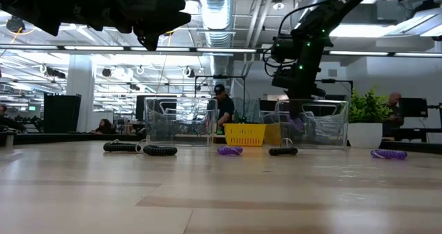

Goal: Sort spring keychains
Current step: Put the middle purple spring keychain into the right transparent bin

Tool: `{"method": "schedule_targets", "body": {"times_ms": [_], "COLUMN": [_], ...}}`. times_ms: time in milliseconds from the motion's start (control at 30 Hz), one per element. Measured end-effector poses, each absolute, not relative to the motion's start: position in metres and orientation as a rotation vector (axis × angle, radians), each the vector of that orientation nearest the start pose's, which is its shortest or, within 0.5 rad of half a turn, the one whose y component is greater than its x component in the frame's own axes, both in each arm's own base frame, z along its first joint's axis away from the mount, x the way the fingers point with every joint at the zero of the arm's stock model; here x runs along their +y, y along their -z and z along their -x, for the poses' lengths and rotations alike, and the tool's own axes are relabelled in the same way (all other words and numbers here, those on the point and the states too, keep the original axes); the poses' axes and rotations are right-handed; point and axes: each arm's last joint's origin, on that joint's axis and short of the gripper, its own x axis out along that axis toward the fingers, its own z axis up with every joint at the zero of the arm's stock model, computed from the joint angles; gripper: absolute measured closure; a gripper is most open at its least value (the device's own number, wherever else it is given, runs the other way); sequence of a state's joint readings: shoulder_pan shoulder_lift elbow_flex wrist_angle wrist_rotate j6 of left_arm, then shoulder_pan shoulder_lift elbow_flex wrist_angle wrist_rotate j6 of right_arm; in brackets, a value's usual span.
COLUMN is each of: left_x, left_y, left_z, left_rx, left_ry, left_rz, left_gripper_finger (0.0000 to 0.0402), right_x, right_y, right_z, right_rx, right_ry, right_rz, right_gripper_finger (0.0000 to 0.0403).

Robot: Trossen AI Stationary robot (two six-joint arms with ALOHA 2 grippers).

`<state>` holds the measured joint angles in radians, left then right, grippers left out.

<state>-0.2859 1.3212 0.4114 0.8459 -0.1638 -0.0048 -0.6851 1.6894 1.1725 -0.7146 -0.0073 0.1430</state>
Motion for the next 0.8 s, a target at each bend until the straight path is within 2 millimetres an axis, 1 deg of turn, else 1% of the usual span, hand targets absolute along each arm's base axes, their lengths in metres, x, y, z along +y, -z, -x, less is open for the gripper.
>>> {"method": "schedule_targets", "body": {"times_ms": [67, 233, 500, 600, 733, 800], "left_x": [-0.066, -0.066, -0.066, -0.066, -0.066, -0.065], "left_y": [-0.197, -0.197, -0.197, -0.197, -0.197, -0.197], "left_z": [-0.24, -0.24, -0.24, -0.24, -0.24, -0.24], "left_rx": [0.063, 0.063, 0.063, 0.063, 0.063, 0.063], "left_ry": [0.122, 0.122, 0.122, 0.122, 0.122, 0.121], "left_rz": [-0.01, -0.009, -0.009, -0.01, -0.01, -0.009], "left_gripper_finger": [0.0259, 0.026, 0.026, 0.0259, 0.0259, 0.0259], "right_x": [-0.209, -0.21, -0.211, -0.212, -0.216, -0.217], "right_y": [-0.206, -0.206, -0.206, -0.198, -0.179, -0.172], "right_z": [-0.25, -0.249, -0.25, -0.253, -0.261, -0.262], "right_rx": [1.116, 1.083, 1.06, 1.079, 1.126, 1.153], "right_ry": [0.703, 0.767, 0.794, 0.8, 0.769, 0.753], "right_rz": [-0.617, -0.708, -0.738, -0.742, -0.719, -0.703], "right_gripper_finger": [0.0392, 0.0392, 0.0392, 0.0392, 0.0392, 0.039]}}
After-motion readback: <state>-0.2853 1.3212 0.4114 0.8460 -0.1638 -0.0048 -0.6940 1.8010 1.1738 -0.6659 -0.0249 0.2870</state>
